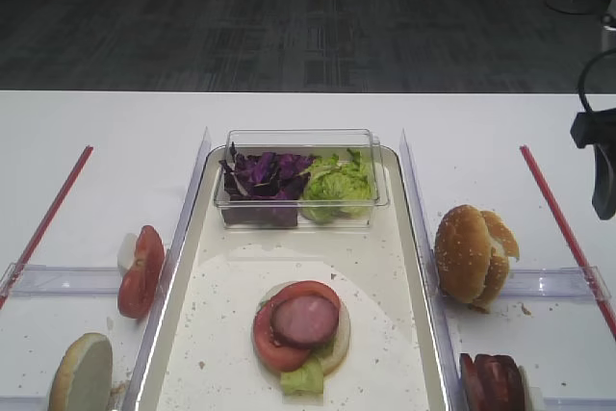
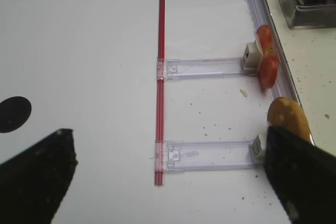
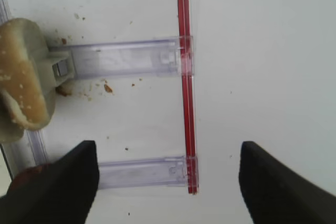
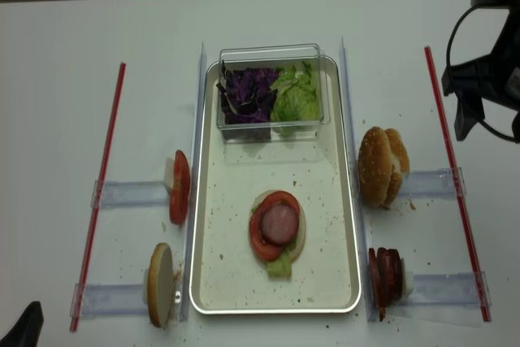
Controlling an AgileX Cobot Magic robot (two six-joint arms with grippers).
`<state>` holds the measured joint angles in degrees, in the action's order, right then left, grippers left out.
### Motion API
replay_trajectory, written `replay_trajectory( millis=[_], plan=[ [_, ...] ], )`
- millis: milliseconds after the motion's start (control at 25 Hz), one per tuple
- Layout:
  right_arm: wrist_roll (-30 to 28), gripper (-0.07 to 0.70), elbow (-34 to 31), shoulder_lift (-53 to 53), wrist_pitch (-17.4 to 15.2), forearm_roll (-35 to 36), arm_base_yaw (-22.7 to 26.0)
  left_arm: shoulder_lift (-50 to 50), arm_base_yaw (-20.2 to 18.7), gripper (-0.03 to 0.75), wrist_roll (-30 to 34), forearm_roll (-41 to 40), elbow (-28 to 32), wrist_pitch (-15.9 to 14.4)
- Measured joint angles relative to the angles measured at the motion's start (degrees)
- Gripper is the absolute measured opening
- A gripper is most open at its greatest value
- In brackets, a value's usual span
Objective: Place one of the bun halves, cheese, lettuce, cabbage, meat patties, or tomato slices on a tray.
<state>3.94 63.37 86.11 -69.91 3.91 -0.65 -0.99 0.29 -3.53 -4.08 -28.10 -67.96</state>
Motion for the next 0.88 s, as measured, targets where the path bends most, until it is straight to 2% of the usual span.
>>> replay_trajectory(
  millis=[200, 560, 760, 880],
  plan=[
    [-0.9, 0.572, -8.8, -7.9, 0.6, 0.5, 0.0, 0.0, 0.0, 0.671, 0.0, 0.0, 0.0, 0.0],
    [-1.7, 0.572, -27.5, -25.4, 4.8, 0.7, 0.0, 0.0, 0.0, 0.671, 0.0, 0.0, 0.0, 0.0],
    [-1.8, 0.571, -34.0, -35.6, 7.7, 0.4, 0.0, 0.0, 0.0, 0.671, 0.0, 0.0, 0.0, 0.0],
    [-2.4, 0.571, -35.7, -40.9, 7.7, 0.4, 0.0, 0.0, 0.0, 0.671, 0.0, 0.0, 0.0, 0.0]
  ],
)
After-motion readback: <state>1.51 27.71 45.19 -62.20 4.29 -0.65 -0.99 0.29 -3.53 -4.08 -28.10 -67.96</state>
